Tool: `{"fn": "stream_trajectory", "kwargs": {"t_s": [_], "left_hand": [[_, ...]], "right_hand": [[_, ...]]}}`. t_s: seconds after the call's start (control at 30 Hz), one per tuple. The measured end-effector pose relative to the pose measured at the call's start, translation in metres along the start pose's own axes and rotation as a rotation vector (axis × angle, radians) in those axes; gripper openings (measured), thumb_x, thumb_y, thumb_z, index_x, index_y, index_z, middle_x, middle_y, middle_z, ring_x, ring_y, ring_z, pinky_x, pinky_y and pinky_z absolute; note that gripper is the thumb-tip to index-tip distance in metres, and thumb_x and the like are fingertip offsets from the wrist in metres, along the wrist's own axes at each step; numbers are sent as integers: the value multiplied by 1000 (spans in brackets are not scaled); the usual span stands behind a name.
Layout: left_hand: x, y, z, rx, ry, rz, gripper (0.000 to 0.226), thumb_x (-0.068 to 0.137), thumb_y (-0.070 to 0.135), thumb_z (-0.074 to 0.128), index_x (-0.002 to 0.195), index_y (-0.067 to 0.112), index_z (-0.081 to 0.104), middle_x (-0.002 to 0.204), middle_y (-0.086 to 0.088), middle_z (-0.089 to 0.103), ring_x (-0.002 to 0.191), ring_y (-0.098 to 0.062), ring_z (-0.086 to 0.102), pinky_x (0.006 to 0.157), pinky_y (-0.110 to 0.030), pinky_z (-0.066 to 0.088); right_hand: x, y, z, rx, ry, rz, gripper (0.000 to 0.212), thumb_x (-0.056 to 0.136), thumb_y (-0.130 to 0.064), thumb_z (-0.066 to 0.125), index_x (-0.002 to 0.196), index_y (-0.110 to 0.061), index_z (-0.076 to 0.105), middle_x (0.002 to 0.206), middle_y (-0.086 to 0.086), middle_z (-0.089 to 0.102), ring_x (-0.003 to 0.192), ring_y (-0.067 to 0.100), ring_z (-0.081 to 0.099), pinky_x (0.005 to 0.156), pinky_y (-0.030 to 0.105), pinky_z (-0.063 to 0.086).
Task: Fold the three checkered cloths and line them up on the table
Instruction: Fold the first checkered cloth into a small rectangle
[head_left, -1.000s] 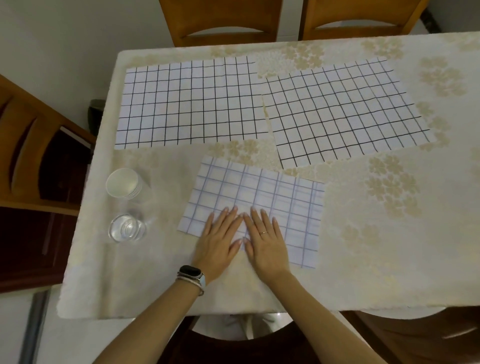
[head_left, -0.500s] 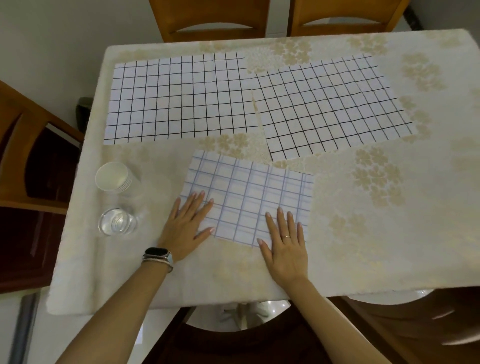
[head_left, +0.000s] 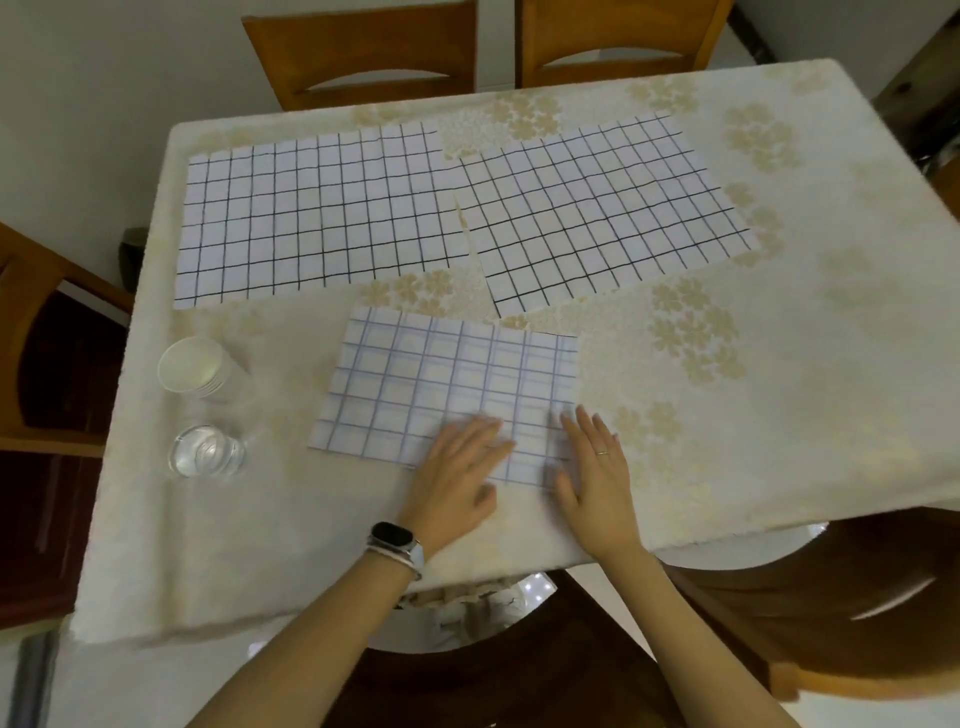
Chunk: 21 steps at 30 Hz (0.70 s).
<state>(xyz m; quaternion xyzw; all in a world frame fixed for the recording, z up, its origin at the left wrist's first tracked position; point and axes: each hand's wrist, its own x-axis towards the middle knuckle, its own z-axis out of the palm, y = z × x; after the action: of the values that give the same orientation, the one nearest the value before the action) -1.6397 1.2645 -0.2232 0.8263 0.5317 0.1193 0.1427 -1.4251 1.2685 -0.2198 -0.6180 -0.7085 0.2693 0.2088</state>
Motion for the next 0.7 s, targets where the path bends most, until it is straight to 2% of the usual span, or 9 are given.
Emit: {"fn": "stream_trajectory", "kwargs": {"t_s": [0.07,0.2,0.37,0.53,0.7], "left_hand": [[5,23,11,11,-44,46,62,81,22,62,141,26,47,153,1,39,146,-19,27,122,-41,18],[13,49,24,67,-74,69,58,79,19,65,135,24,53,145,-1,50,138,-22,41,115,-39,30],[22,65,35,147,-43,50,51,75,6,65,124,17,62,131,-7,62,124,-26,57,103,-39,45],[37,70,36,212,-93,-52,61,66,6,80,125,13,63,127,-11,64,119,-30,60,99,-41,50],[37,72,28,116,-19,-76,62,62,5,84,120,15,67,121,-9,68,113,-27,65,96,-38,51]], "right_hand": [[-9,8,-13,21,37,48,62,93,-40,36,152,-22,29,160,0,24,149,15,14,122,36,8],[-26,20,-27,37,73,134,64,91,-39,38,151,-17,32,158,3,28,146,12,18,121,35,10],[-38,27,-29,64,61,162,63,90,-18,49,151,-15,32,157,5,32,147,21,25,122,44,19],[-39,30,-29,58,46,130,65,90,-5,54,150,-17,34,157,5,33,147,22,24,121,44,20],[-25,27,-34,22,35,32,69,84,4,57,147,-19,41,155,5,35,144,19,26,120,35,18]]}}
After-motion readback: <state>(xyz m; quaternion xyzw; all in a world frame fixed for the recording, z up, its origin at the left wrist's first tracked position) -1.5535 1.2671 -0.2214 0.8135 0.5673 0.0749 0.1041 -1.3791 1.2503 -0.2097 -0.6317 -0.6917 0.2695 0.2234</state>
